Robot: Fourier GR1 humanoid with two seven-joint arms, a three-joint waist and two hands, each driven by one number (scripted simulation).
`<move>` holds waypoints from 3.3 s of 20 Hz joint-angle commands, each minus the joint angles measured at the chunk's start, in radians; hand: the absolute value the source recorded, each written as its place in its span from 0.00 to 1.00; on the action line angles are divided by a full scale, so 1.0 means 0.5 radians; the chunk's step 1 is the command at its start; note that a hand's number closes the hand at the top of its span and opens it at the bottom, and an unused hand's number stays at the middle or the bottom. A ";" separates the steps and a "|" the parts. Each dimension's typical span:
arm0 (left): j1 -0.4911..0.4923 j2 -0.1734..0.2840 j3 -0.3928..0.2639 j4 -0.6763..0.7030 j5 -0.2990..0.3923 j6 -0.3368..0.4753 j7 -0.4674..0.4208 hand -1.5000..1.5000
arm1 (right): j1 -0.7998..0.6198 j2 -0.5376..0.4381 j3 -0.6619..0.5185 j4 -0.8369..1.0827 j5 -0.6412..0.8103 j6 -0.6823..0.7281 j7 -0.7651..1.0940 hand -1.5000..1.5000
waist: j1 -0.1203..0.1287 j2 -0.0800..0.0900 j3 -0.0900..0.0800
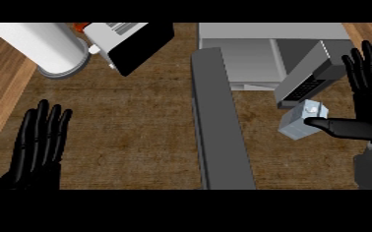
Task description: Pick up the milk, place it into the microwave and close the microwave
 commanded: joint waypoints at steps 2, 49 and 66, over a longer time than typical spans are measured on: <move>0.073 0.020 -0.003 -0.087 0.004 -0.013 -0.007 0.00 | 0.005 -0.017 -0.027 0.320 0.033 0.044 -0.106 0.00 | 0.009 0.011 0.010; 0.331 0.075 -0.254 -0.314 -0.088 0.071 -0.025 0.00 | -0.435 -0.096 -0.051 2.620 0.497 0.339 -2.123 1.00 | 0.021 0.016 0.014; 0.261 0.063 -0.129 -0.111 -0.007 0.101 -0.089 0.00 | -0.050 0.247 0.283 1.885 0.495 0.236 -1.997 1.00 | -0.026 0.005 0.008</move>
